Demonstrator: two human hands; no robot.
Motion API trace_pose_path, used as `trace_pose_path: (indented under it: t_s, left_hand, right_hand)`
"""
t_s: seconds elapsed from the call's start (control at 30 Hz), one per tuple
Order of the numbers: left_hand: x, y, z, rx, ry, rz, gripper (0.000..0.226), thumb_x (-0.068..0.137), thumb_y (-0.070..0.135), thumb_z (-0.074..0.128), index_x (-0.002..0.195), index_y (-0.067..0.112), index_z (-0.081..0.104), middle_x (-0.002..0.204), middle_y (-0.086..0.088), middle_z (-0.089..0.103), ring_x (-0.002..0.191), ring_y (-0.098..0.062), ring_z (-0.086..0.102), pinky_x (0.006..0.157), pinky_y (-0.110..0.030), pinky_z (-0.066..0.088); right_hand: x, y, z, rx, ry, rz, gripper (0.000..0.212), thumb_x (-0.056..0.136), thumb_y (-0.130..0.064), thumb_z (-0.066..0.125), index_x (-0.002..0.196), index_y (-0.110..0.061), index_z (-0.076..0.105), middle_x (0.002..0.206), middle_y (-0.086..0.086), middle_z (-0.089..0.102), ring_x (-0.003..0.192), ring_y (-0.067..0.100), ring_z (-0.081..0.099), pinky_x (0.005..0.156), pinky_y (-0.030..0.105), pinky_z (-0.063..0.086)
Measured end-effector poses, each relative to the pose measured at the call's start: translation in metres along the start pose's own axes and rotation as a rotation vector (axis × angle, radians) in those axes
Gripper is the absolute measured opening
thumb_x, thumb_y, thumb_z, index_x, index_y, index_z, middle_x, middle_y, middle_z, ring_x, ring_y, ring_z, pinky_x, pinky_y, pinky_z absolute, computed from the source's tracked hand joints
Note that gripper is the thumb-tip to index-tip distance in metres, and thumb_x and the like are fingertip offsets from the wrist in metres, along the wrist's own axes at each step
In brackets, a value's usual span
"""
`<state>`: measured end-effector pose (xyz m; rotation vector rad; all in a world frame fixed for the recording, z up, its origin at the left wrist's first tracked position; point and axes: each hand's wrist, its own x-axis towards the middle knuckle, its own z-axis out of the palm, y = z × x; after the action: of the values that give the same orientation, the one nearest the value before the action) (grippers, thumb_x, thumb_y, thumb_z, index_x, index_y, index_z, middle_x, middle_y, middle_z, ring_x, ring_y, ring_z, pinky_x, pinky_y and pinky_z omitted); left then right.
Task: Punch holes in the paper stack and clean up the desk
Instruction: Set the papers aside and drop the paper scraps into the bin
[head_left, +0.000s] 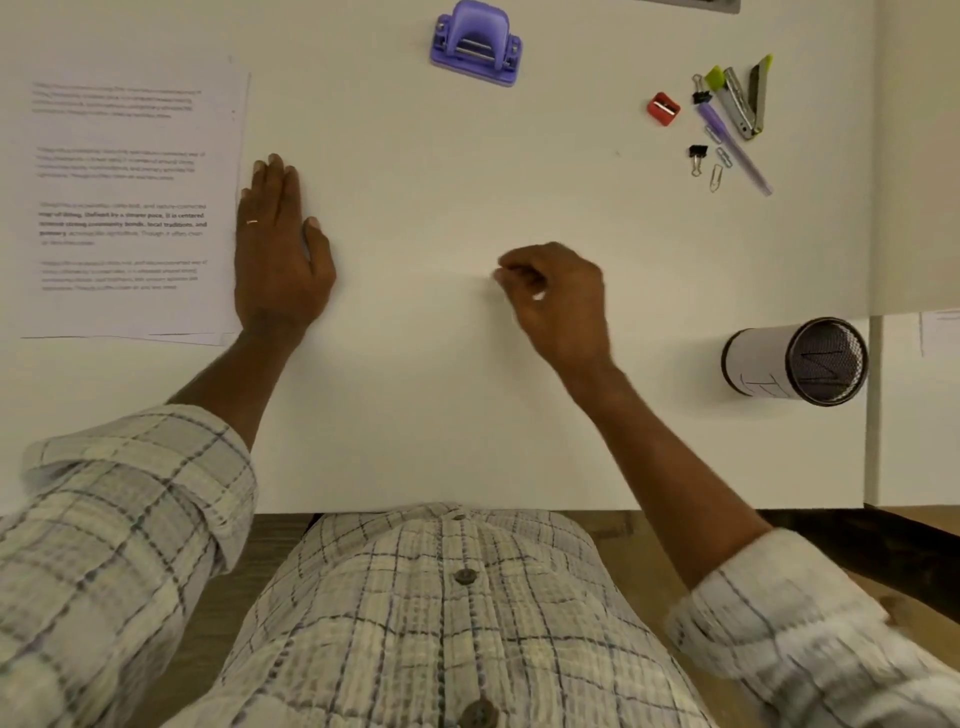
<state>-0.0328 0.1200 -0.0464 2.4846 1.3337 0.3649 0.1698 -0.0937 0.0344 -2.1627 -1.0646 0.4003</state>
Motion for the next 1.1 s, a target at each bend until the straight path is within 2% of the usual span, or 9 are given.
trace_pose_path:
  t_s: [0.17,0.37,0.6,0.73,0.83,0.9,0.97,1.03,1.1]
  left_hand:
    - [0.000,0.000,-0.001,-0.002,0.003,0.005,0.058,0.106,0.026,0.032,0.160,0.005,0.026,0.168,-0.011,0.024,0.158,-0.022,0.019,0.130,-0.033,0.011]
    - [0.001,0.000,-0.001,-0.012,0.007,0.007,0.057,0.107,0.026,0.032,0.159,0.004,0.028,0.168,-0.012,0.026,0.158,-0.023,0.020,0.130,-0.036,0.013]
    - [0.001,-0.001,0.000,-0.002,0.008,0.007,0.056,0.107,0.025,0.032,0.159,0.005,0.028,0.168,-0.011,0.026,0.158,-0.022,0.019,0.130,-0.035,0.014]
    - [0.001,0.000,0.000,-0.011,0.000,0.002,0.057,0.107,0.026,0.032,0.160,0.005,0.027,0.168,-0.010,0.025,0.158,-0.022,0.018,0.130,-0.034,0.012]
    - [0.001,0.000,0.000,-0.008,-0.002,0.003,0.057,0.107,0.026,0.032,0.160,0.006,0.027,0.169,-0.010,0.024,0.158,-0.022,0.017,0.130,-0.035,0.013]
    - [0.001,-0.001,0.000,-0.005,-0.003,0.000,0.057,0.107,0.027,0.031,0.160,0.005,0.027,0.168,-0.010,0.025,0.158,-0.022,0.018,0.130,-0.035,0.013]
    - [0.001,-0.001,0.000,0.001,-0.001,0.001,0.057,0.107,0.027,0.030,0.159,0.005,0.027,0.168,-0.011,0.025,0.158,-0.022,0.019,0.130,-0.036,0.014]
    - [0.001,0.000,0.000,0.008,-0.002,0.000,0.057,0.107,0.028,0.030,0.160,0.005,0.027,0.168,-0.011,0.025,0.158,-0.022,0.019,0.130,-0.037,0.015]
    - [0.001,0.000,0.000,0.008,-0.013,-0.002,0.058,0.107,0.029,0.030,0.160,0.006,0.025,0.168,-0.010,0.024,0.158,-0.022,0.018,0.130,-0.037,0.014]
  right_hand:
    - [0.026,0.005,0.043,-0.090,-0.151,-0.084,0.021,0.093,-0.023,0.071,0.109,-0.011,0.075,0.096,0.003,0.067,0.082,0.014,0.064,0.077,0.025,0.053]
    - [0.038,0.008,0.047,-0.119,-0.153,-0.128,0.015,0.093,-0.023,0.069,0.100,-0.013,0.077,0.091,0.001,0.069,0.075,0.012,0.063,0.071,0.025,0.052]
    - [0.055,-0.004,0.048,-0.288,-0.272,-0.149,0.014,0.093,-0.014,0.057,0.092,-0.006,0.068,0.090,0.007,0.063,0.076,0.023,0.060,0.066,0.042,0.053]
    - [0.057,-0.009,0.048,-0.312,-0.293,-0.058,0.012,0.090,-0.010,0.054,0.088,-0.002,0.062,0.089,0.010,0.062,0.077,0.025,0.058,0.069,0.042,0.050]
    - [0.044,-0.004,0.030,-0.015,-0.215,0.113,0.003,0.087,-0.011,0.061,0.087,-0.008,0.060,0.084,0.003,0.067,0.075,0.019,0.064,0.069,0.034,0.054]
    - [0.029,0.002,0.007,0.191,-0.072,0.219,0.008,0.086,-0.012,0.069,0.087,-0.010,0.061,0.083,0.000,0.073,0.076,0.012,0.070,0.068,0.027,0.057]
    - [0.013,0.015,-0.026,0.286,0.063,0.296,0.010,0.084,-0.012,0.074,0.085,-0.014,0.064,0.086,0.001,0.076,0.079,0.014,0.074,0.074,0.034,0.060]
    - [-0.005,0.031,-0.067,0.310,0.153,0.358,0.011,0.081,-0.013,0.077,0.083,-0.018,0.067,0.087,0.005,0.078,0.082,0.026,0.076,0.079,0.046,0.061]
    - [-0.025,0.050,-0.114,0.242,0.244,0.404,0.011,0.080,-0.019,0.080,0.083,-0.021,0.070,0.089,0.004,0.079,0.082,0.028,0.077,0.080,0.048,0.063]
